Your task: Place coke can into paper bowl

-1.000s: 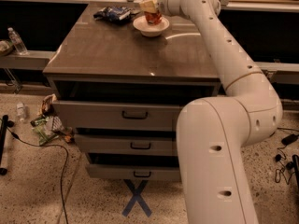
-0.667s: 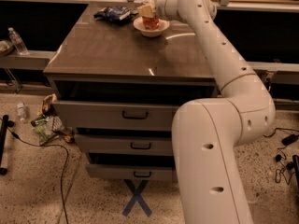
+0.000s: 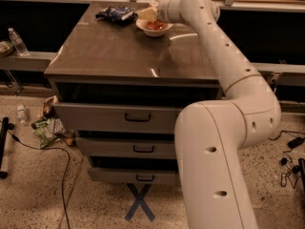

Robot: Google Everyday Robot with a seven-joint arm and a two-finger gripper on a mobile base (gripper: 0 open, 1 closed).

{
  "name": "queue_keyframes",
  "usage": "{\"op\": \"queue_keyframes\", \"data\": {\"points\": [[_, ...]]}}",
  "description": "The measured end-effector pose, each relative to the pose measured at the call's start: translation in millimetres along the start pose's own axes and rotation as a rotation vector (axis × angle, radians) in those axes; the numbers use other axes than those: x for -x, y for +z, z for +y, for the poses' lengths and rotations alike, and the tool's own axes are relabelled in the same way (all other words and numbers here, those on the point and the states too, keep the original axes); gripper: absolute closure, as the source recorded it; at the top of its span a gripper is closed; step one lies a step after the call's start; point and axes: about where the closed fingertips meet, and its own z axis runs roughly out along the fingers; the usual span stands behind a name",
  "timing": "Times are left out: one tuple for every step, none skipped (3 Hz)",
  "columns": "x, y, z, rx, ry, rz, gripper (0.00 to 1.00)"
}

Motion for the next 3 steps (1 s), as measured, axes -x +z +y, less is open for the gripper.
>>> {"op": "queue_keyframes", "data": {"points": [[7, -12, -8, -0.017, -0.008, -0.002, 0.0], [29, -58, -37, -0.061, -0.006, -0.044, 0.0], [68, -149, -83, -0.219, -0.023, -0.07, 0.0]]}}
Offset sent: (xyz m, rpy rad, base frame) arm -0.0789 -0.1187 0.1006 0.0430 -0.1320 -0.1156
